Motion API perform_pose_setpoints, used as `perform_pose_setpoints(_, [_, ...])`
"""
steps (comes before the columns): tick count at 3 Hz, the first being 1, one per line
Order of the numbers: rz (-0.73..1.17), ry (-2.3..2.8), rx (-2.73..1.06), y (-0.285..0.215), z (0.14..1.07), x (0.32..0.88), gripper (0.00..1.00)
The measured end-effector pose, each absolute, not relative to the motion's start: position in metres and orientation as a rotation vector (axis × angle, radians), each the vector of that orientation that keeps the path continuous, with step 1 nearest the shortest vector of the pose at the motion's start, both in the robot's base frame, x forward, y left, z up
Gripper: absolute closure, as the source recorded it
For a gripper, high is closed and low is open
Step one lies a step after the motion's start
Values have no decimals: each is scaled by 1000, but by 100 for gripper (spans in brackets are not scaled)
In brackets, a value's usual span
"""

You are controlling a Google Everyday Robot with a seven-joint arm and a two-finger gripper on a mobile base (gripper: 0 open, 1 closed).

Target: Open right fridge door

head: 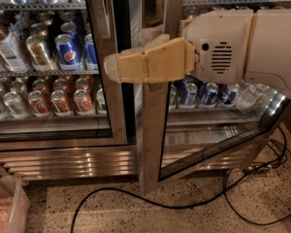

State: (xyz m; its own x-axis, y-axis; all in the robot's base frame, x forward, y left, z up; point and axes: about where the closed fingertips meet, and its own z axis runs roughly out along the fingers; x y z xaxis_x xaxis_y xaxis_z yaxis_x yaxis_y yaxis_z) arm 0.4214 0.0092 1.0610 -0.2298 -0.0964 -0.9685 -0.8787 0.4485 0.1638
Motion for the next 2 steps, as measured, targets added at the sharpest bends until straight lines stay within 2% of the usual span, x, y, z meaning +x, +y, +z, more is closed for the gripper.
perform_pose_setpoints(2, [948, 1648, -860, 10, 1063, 416, 0])
